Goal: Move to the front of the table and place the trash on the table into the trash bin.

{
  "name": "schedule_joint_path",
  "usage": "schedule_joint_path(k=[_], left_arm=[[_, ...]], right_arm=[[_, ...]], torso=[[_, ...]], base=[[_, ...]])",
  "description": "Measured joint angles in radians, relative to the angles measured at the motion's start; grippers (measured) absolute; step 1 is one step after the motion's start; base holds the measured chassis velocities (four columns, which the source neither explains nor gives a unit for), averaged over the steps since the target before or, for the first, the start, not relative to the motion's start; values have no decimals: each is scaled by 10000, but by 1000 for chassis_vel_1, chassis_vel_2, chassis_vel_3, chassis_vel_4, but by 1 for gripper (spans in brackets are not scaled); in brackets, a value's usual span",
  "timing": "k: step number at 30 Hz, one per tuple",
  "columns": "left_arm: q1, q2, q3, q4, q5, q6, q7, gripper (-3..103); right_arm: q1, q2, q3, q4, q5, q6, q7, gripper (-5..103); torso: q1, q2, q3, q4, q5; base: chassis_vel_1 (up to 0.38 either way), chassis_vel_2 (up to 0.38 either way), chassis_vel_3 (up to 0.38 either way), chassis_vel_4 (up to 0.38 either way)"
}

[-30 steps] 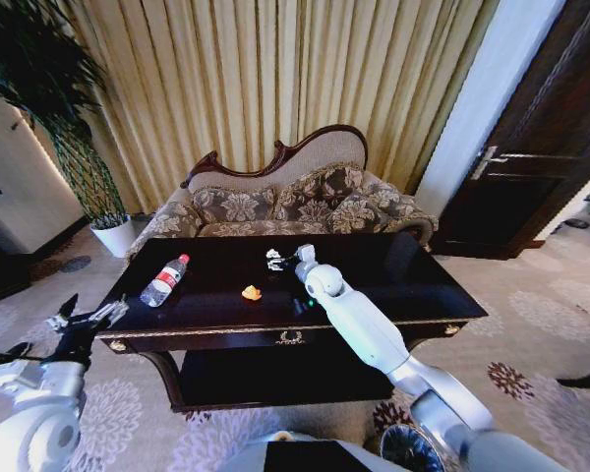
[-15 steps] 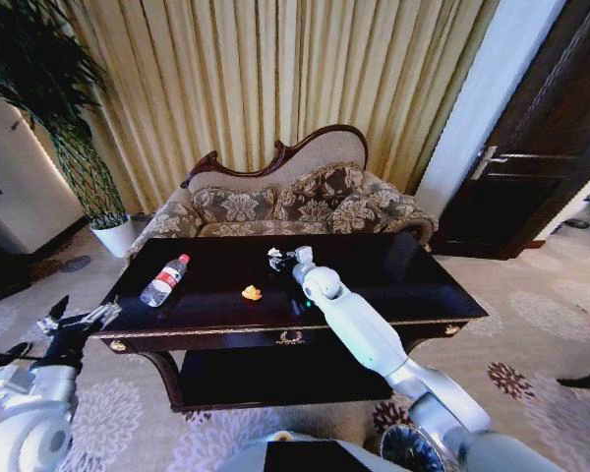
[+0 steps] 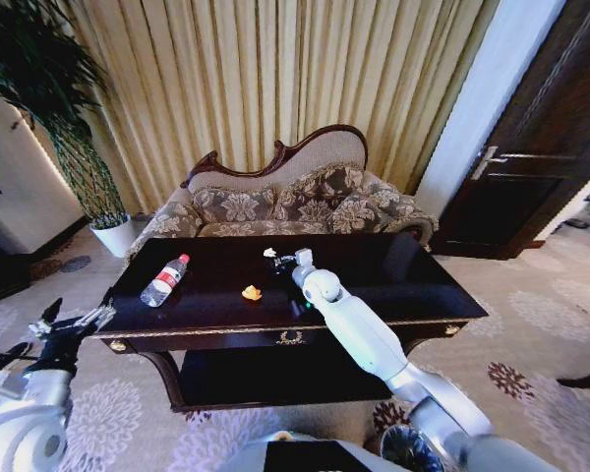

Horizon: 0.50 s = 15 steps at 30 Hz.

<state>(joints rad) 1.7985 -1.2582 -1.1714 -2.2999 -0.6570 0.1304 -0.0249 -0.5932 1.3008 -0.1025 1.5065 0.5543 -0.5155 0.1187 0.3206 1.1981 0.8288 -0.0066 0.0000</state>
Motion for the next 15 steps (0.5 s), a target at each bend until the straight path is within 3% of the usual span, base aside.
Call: schedule_joint_path(k=[11, 15], left_arm=[[-138, 137, -93, 30, -169, -27, -82, 100], [-297, 306, -94, 71, -250, -12, -166, 100]], right_arm=[[-391, -164, 976, 995, -85, 17, 0, 0], [-837, -616, 1815, 1564, -544, 151, 0, 0]], torso=[[0, 0, 0, 1, 0], [1, -1, 0, 2, 0]], base=[[0, 0, 0, 0], [0, 0, 0, 0]])
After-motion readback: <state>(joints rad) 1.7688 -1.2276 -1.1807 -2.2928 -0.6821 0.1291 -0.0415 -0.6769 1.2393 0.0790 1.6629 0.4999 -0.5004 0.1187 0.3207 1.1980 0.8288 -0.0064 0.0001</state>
